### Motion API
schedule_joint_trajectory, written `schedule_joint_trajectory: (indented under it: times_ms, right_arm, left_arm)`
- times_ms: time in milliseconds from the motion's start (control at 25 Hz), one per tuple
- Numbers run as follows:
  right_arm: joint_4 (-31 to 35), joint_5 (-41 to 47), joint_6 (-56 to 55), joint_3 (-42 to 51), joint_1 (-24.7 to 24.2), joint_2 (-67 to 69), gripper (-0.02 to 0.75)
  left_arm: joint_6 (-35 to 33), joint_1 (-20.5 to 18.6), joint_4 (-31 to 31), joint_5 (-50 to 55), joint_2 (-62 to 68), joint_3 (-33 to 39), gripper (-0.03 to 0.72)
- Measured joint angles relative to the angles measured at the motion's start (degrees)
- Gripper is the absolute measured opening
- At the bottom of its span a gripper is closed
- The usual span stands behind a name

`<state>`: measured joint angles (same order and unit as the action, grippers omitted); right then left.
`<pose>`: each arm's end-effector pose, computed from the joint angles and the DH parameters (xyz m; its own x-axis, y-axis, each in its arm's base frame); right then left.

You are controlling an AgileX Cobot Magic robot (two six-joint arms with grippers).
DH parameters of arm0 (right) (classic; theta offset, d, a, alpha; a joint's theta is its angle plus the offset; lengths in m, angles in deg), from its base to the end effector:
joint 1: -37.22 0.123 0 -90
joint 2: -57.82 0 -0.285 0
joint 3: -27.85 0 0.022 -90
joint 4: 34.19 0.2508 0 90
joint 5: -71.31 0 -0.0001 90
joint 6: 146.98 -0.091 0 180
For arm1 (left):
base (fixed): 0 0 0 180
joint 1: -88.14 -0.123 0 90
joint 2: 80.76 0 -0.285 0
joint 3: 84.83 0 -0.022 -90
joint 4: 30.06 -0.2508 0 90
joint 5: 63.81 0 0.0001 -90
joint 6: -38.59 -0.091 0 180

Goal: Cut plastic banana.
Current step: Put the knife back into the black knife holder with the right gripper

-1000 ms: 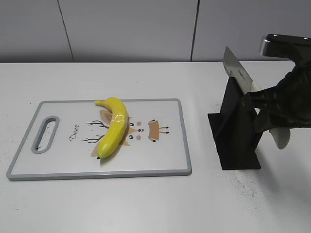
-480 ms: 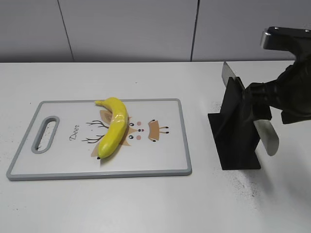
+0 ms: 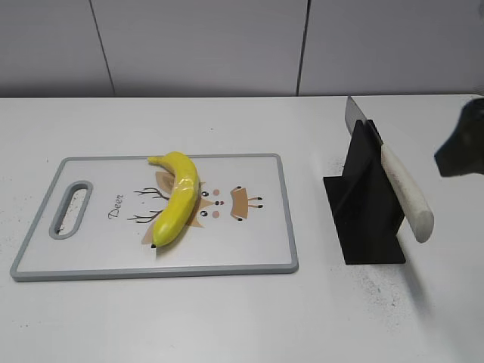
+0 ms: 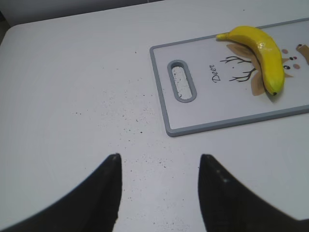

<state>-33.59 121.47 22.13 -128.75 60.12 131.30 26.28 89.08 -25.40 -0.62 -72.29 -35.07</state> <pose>0.2024 0.0863 0.3116 -0.8349 -0.1404 -0.5323 -0.2344 0.9655 0.1130 -0.0029 -0.0066 0.2684 -0.4980 0.1849 -0.8472 0.1692 0.9789 0.1142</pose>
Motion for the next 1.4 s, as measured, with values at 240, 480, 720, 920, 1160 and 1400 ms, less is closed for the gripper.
schedule_joint_trajectory:
  times_ms: [240,480,720,920,1160,1400]
  right_arm:
    - [-2.2,2.4,5.2,8.1,0.0,-12.2,0.592]
    - [-5.4,3.3,5.8,16.5,0.0,-26.0,0.592]
    - [-5.6,4.7,5.8,21.9,0.0,-40.8,0.592]
    - [-5.5,4.7,6.1,23.2,0.0,-49.2,0.592]
    - [-4.9,3.9,6.2,23.3,0.0,-52.4,0.591]
    - [-2.6,-5.9,6.2,26.8,0.0,-52.6,0.589]
  left_arm:
    - [0.0,0.0,0.0,0.0,0.0,0.0,0.490]
    - [0.0,0.0,0.0,0.0,0.0,0.0,0.490]
    - [0.0,0.0,0.0,0.0,0.0,0.0,0.490]
    - [0.0,0.0,0.0,0.0,0.0,0.0,0.490]
    - [0.0,0.0,0.0,0.0,0.0,0.0,0.490]
    - [0.0,0.0,0.1,0.0,0.0,0.0,0.490]
